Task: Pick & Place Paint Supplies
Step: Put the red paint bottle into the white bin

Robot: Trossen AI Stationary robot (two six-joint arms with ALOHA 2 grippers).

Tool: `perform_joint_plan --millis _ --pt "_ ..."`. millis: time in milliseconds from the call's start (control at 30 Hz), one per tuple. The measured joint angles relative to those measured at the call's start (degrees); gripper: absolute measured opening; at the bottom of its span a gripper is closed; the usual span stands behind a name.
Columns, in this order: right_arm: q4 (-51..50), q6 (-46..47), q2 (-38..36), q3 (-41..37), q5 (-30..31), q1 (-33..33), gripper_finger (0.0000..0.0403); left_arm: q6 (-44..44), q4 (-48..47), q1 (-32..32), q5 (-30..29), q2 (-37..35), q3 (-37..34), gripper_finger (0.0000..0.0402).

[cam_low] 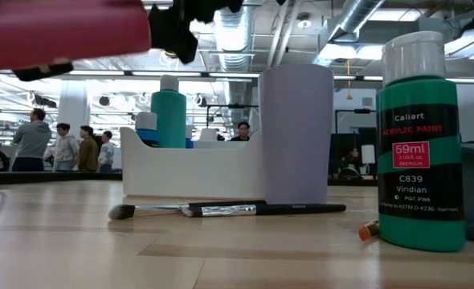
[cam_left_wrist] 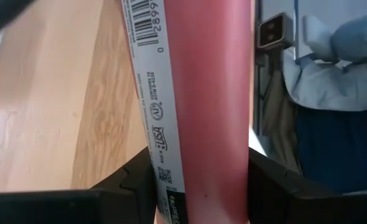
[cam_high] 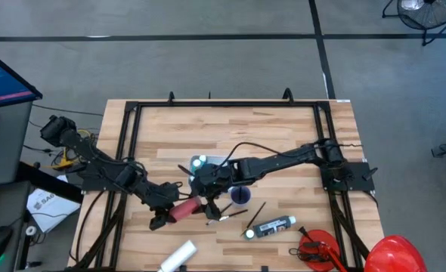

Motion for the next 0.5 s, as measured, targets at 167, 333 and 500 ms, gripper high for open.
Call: perform_joint_plan --millis 167,333,500 --pt "-0.52 1.08 0.16 0.0 -1.19 0.04 0.0278 -0.52 0.8 0.0 0.18 1.25 -0.02 0.0165" --pt "-0.34 0.97 0.04 0.01 -1.3 0.57 0.0278 0.43 2.3 0.15 0.98 0.37 -0.06 0.0164" --pt "-0.39 0.8 0.05 0.0 -1.45 0.46 0.0278 0.88 3.04 0.3 -0.42 -0.33 -0.04 0.0164"
